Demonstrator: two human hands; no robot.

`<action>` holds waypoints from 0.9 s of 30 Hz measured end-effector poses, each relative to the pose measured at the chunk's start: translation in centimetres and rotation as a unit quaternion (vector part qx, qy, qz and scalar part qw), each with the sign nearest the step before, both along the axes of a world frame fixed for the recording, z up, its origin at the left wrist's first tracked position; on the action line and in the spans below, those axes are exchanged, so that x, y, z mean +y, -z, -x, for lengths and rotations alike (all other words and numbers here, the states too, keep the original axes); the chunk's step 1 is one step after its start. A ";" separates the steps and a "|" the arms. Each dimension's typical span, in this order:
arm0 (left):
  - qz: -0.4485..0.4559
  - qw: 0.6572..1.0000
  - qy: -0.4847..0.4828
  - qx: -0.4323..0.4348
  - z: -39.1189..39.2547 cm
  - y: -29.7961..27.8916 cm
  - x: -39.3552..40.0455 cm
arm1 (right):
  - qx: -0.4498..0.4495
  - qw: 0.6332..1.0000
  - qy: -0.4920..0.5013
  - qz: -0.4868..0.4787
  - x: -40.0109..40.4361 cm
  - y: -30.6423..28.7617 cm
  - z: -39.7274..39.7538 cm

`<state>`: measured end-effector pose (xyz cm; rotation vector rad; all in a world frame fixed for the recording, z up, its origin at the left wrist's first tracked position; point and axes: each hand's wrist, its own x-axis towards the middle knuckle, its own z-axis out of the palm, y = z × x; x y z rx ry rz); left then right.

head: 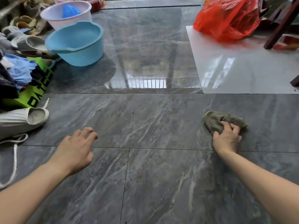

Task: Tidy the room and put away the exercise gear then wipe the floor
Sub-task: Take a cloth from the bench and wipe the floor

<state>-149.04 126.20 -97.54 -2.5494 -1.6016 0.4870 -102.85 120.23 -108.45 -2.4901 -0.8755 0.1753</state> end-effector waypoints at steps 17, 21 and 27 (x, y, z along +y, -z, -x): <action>0.113 0.966 -0.150 -0.178 1.1 1.6 -5.7 | 0.010 0.879 -0.477 0.008 0.0 -1.6 31.6; 0.139 0.942 -0.212 -0.220 1.4 2.5 -6.6 | -0.013 0.767 -0.641 0.042 -4.3 -0.7 35.1; 0.142 0.911 -0.280 -0.269 -1.9 3.8 -8.0 | 0.126 0.715 -0.685 0.055 -3.6 -1.6 30.6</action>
